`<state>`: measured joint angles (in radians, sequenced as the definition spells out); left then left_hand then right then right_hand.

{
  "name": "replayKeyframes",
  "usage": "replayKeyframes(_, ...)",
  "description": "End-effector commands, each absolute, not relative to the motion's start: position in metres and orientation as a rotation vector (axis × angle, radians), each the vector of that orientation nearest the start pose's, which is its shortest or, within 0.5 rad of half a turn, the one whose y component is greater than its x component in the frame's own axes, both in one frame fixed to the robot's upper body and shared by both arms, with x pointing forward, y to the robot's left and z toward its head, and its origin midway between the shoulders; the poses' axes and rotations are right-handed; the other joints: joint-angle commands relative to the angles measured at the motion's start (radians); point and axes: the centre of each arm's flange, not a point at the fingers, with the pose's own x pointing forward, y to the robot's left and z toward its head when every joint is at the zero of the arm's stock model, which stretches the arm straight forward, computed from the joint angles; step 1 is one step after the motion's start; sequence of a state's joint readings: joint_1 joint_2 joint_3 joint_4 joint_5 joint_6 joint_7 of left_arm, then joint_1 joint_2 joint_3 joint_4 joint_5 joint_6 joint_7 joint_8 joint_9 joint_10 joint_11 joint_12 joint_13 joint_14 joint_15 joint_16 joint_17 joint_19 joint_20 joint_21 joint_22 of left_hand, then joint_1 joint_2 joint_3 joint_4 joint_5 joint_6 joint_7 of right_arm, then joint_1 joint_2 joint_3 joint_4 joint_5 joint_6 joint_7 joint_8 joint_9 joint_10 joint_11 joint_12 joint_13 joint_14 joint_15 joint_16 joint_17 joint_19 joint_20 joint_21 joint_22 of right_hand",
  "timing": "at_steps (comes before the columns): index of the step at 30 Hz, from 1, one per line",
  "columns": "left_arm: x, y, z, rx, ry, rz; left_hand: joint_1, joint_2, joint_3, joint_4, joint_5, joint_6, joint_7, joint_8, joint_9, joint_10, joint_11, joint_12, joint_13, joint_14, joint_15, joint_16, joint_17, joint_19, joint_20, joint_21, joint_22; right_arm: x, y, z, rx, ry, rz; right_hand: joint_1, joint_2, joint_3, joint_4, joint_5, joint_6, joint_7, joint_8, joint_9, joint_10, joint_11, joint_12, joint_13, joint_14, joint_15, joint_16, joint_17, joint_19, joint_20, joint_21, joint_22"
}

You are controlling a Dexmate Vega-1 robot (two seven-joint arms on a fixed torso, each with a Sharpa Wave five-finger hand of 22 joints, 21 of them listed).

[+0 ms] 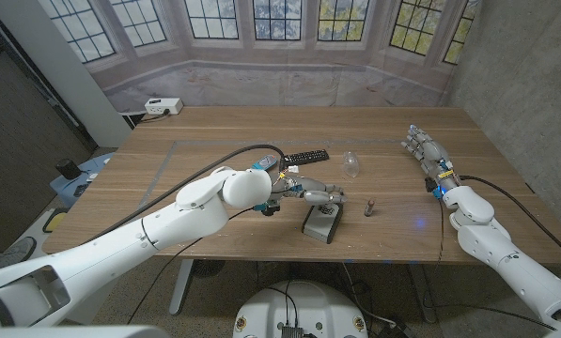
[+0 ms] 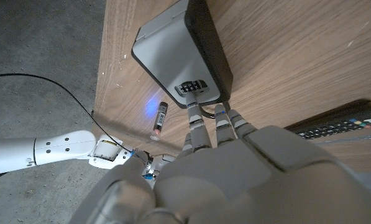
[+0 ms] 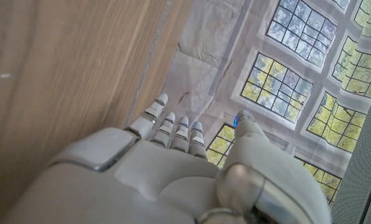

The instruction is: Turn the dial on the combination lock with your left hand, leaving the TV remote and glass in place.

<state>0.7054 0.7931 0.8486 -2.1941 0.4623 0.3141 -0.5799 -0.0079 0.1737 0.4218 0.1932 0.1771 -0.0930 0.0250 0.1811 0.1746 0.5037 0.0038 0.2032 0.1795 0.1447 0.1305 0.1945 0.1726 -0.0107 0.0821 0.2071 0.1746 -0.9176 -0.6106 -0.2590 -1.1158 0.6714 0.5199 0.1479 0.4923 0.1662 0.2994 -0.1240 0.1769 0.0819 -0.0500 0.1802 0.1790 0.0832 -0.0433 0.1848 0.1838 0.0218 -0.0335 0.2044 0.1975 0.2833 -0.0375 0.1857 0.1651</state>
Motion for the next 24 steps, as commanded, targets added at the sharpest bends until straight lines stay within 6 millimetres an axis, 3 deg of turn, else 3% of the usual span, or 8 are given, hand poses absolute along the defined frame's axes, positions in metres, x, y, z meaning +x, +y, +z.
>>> replayKeyframes(1,0.4899,0.0518,-0.0382,1.543,-0.532,-0.756,-0.002,0.005,-0.002,0.0,0.003,-0.004,-0.006,0.002,0.001,0.004,-0.001,-0.001,0.005,-0.003,0.001,-0.002,0.002,-0.001,-0.003,-0.001,0.005,0.6273,-0.4132,-0.0732,-0.04,-0.651,0.066,-0.007,0.0,0.001,0.008,0.005,-0.006,0.001,0.007,0.002,0.001,-0.001,0.008,0.004,-0.001,-0.045,0.004,0.002,-0.005,-0.07,0.004,0.003)
replayKeyframes(24,0.4862,0.0464,-0.0441,1.536,-0.522,-0.767,-0.002,0.006,0.0,0.0,0.003,-0.003,-0.005,0.003,0.001,0.015,-0.008,0.001,0.006,0.001,0.0,-0.002,0.003,0.003,-0.002,-0.001,0.005,0.6213,-0.4203,-0.0804,-0.028,-0.659,0.055,-0.009,0.001,0.002,0.008,0.005,-0.007,0.0,0.007,0.002,-0.001,-0.001,0.007,0.004,-0.002,-0.045,0.004,0.002,-0.005,-0.07,0.004,0.003)
